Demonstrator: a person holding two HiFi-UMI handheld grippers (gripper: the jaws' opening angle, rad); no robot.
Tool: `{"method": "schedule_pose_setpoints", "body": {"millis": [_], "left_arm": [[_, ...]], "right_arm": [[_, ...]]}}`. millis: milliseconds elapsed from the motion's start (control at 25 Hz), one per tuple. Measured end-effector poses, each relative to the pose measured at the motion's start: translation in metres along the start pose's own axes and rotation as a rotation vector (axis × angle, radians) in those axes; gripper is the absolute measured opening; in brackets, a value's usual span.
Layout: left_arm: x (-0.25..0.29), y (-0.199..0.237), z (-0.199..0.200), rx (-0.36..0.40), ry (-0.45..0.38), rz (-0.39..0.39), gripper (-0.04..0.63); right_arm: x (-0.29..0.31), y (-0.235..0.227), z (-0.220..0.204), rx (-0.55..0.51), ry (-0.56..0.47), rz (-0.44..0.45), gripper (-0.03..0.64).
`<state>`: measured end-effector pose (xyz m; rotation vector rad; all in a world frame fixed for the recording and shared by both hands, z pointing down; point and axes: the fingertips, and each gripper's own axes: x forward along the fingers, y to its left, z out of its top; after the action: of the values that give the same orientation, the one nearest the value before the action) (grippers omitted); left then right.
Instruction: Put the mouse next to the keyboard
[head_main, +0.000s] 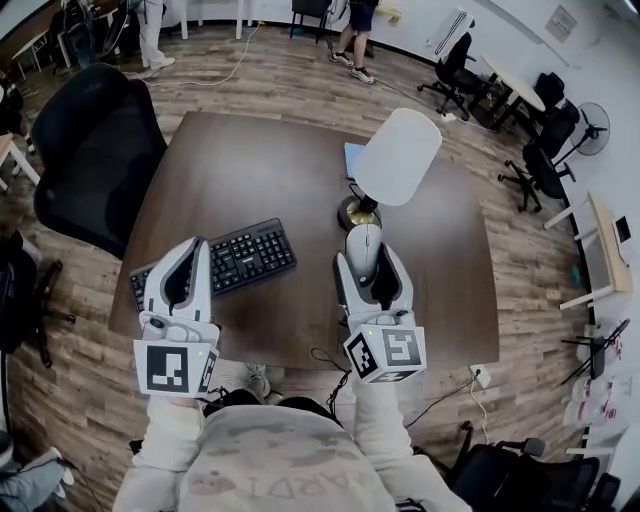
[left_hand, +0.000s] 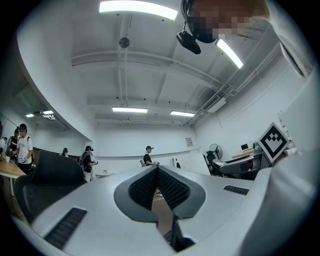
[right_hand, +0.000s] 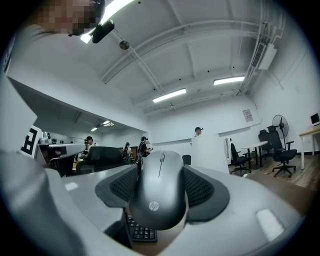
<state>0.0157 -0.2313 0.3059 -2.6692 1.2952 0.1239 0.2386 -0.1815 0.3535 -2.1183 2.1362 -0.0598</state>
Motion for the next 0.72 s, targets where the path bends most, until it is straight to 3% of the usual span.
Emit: {"method": "schedule_pose_setpoints", "body": {"millis": [720], "left_arm": [[0.076, 0.040, -0.060, -0.039, 0.098, -0.019, 0.006]], "right_arm": [[0.097, -0.029, -0.111, 0.036, 0.266, -0.013, 0.299]]}}
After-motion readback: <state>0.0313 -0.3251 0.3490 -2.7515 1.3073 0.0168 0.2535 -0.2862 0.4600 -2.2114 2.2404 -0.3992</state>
